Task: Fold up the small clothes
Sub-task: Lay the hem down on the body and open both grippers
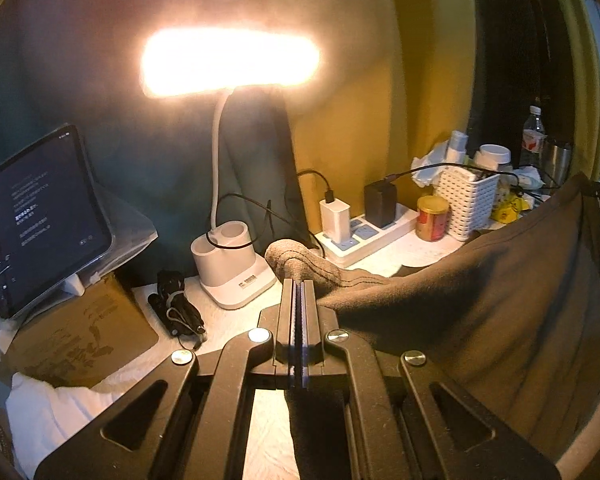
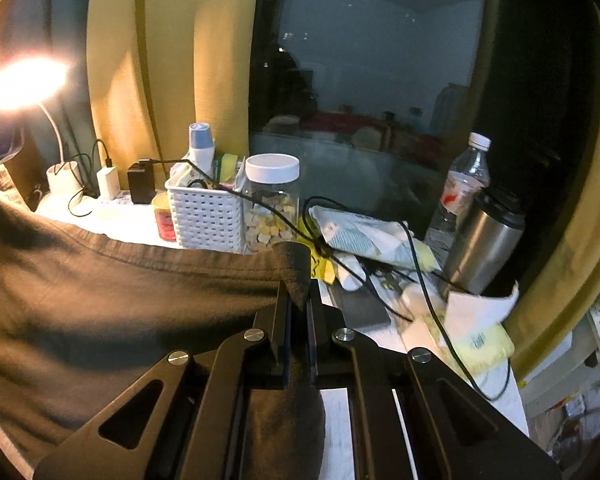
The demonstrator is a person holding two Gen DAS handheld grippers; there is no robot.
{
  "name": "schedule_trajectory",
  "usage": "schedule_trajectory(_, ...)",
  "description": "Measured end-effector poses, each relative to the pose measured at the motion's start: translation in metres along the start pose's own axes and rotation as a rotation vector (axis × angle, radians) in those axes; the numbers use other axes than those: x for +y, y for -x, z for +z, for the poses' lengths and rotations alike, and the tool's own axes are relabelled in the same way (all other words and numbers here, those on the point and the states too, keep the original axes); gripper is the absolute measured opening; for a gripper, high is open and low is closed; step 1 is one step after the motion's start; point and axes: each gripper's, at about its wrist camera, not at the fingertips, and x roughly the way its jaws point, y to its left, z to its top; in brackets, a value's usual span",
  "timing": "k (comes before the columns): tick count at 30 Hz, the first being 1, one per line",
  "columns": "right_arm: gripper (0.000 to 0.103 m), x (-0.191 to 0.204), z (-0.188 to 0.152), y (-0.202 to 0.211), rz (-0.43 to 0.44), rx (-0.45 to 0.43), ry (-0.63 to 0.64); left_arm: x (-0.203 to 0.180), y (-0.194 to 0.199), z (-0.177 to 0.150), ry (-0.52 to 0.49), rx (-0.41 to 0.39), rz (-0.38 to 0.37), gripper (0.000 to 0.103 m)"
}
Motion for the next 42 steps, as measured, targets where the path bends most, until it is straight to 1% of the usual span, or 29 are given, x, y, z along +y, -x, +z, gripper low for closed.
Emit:
schedule_trajectory(5,0.007,0.001,0.017,-0.028,-0.001,-0.007,0.010,0.012,-0.019,0.007,0.007,0.002,0.009,0.000)
schedule_trajectory(11,0.007,0.003,0.029,-0.055,-0.009,-0.004,0.025,0.018,-0.041,0.016,0.001,0.004,0.009,0.000)
schedule_trajectory(16,0.007,0.004,0.031,-0.077,-0.045,0.012,0.037,0.020,-0.061,0.018,0.008,0.016,0.001,0.000)
schedule_trajectory(19,0.007,0.006,0.025,-0.094,-0.090,0.037,0.055,0.018,-0.073,0.014,0.005,0.030,-0.008,0.000)
schedule_trajectory(21,0.007,0.006,0.019,-0.106,-0.101,0.059,0.046,0.017,-0.084,0.008,0.005,0.059,-0.020,0.000)
schedule_trajectory(25,0.007,0.009,0.007,-0.122,-0.092,0.091,0.027,0.015,-0.101,-0.001,0.011,0.112,-0.034,0.000)
schedule_trajectory(29,0.007,0.009,-0.001,-0.132,-0.089,0.111,0.010,0.018,-0.110,-0.008,0.056,0.152,-0.047,0.002)
schedule_trajectory(32,0.007,0.007,-0.005,-0.137,-0.083,0.131,-0.005,0.021,-0.115,-0.014,0.079,0.194,-0.035,0.002)
schedule_trajectory(35,0.007,0.008,-0.005,-0.138,-0.076,0.149,-0.012,0.023,-0.116,-0.019,0.093,0.220,-0.017,0.002)
schedule_trajectory(36,0.017,0.009,-0.004,-0.137,-0.071,0.152,-0.010,0.024,-0.115,-0.021,0.096,0.225,-0.011,0.003)
schedule_trajectory(37,0.037,0.011,-0.004,-0.133,-0.073,0.149,-0.005,0.026,-0.113,-0.023,0.103,0.228,-0.007,0.003)
schedule_trajectory(38,0.049,0.011,-0.002,-0.131,-0.073,0.144,-0.001,0.027,-0.112,-0.025,0.108,0.230,-0.008,0.005)
schedule_trajectory(39,0.062,0.012,-0.002,-0.127,-0.074,0.139,0.003,0.028,-0.109,-0.027,0.117,0.234,-0.012,0.016)
schedule_trajectory(40,0.062,0.013,-0.001,-0.123,-0.073,0.137,0.008,0.028,-0.107,-0.029,0.124,0.234,-0.016,0.028)
schedule_trajectory(41,0.062,0.015,-0.002,-0.119,-0.074,0.138,0.014,0.029,-0.104,-0.031,0.133,0.230,-0.020,0.056)
schedule_trajectory(42,0.062,0.017,-0.002,-0.116,-0.076,0.140,0.017,0.029,-0.100,-0.033,0.146,0.222,-0.026,0.071)
